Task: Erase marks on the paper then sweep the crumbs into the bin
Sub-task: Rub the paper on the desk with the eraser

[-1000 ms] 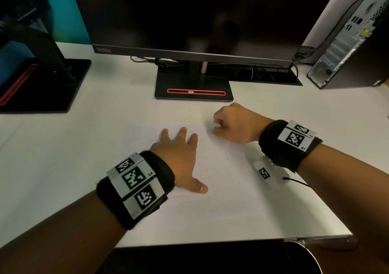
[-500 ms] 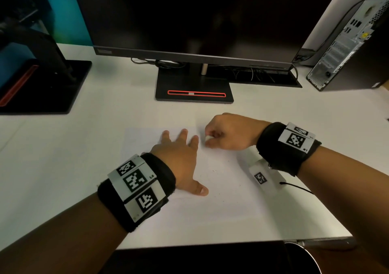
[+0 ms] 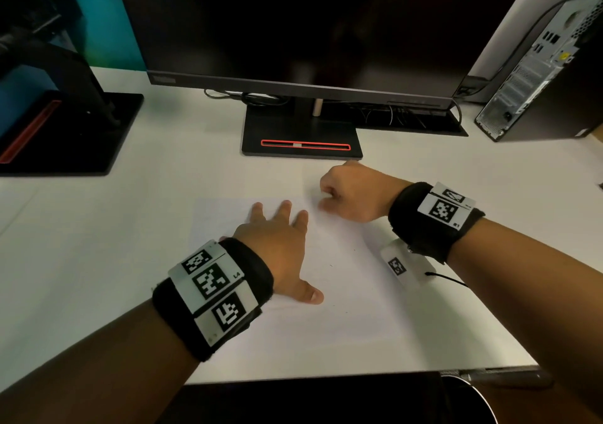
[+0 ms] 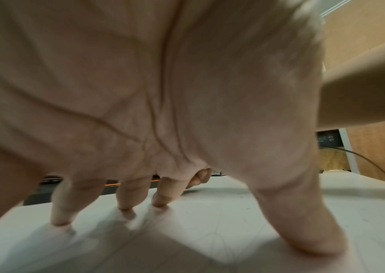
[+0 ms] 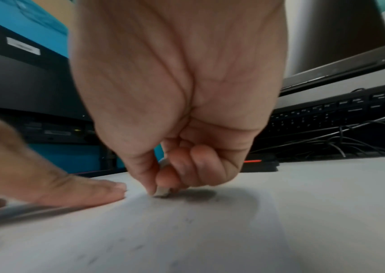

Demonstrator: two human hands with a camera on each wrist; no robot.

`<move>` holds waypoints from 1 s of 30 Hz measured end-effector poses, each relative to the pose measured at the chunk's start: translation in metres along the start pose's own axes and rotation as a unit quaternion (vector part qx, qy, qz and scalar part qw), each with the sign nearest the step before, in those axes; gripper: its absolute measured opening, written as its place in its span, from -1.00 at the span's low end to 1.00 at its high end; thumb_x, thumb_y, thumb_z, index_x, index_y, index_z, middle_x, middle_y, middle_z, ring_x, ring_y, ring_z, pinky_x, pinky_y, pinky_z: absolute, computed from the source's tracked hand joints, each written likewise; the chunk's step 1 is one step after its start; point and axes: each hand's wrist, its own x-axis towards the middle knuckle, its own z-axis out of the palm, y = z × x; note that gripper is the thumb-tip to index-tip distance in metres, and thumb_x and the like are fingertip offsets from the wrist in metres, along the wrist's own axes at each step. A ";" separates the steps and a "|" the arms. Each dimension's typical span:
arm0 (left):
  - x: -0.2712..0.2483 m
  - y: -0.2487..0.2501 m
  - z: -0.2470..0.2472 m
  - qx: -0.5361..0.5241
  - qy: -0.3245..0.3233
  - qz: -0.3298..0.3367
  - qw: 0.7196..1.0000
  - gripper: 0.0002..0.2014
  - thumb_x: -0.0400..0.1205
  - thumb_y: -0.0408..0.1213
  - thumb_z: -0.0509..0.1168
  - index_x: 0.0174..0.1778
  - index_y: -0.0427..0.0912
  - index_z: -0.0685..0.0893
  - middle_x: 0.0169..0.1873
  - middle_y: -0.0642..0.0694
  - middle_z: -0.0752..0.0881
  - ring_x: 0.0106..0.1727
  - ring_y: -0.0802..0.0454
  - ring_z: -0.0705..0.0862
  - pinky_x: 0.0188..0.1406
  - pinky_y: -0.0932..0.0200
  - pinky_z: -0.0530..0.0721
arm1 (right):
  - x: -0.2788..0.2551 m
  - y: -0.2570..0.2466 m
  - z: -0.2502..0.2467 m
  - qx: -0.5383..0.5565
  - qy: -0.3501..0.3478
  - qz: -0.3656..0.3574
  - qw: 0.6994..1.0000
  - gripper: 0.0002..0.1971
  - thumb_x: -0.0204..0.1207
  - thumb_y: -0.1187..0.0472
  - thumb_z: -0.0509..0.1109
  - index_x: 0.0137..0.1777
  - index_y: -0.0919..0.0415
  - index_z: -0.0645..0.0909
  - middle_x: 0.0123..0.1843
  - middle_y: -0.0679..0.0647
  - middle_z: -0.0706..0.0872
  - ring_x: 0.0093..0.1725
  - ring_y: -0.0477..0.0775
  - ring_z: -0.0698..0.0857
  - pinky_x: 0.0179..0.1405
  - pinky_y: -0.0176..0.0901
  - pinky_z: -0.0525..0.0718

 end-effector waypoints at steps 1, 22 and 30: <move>0.000 0.000 0.000 0.000 -0.002 -0.001 1.000 0.33 0.36 0.51 0.39 0.77 0.02 -0.33 0.76 -0.03 -0.33 0.74 -0.42 -0.27 0.54 -0.44 0.41 | -0.003 -0.003 0.003 0.005 -0.008 -0.023 1.000 -0.63 0.68 0.03 0.30 -0.35 0.15 0.47 -0.34 0.06 0.54 -0.31 0.06 0.51 -0.32 -0.14 0.41; -0.005 0.001 -0.004 0.012 -0.007 -0.011 1.000 0.38 0.37 0.54 0.35 0.75 -0.17 -0.37 0.76 -0.01 -0.35 0.75 -0.36 -0.27 0.53 -0.29 0.44 | -0.007 -0.017 0.006 0.024 -0.038 -0.071 0.996 -0.64 0.68 0.08 0.30 -0.37 0.10 0.44 -0.40 -0.02 0.50 -0.38 -0.02 0.46 -0.32 -0.17 0.42; -0.006 0.001 -0.003 0.017 -0.006 -0.012 1.000 0.38 0.36 0.56 0.34 0.75 -0.16 -0.37 0.76 -0.01 -0.35 0.75 -0.36 -0.25 0.54 -0.29 0.43 | -0.011 -0.020 0.010 0.009 -0.028 -0.076 0.997 -0.68 0.68 0.09 0.29 -0.34 0.09 0.44 -0.38 0.00 0.51 -0.37 -0.02 0.49 -0.30 -0.17 0.46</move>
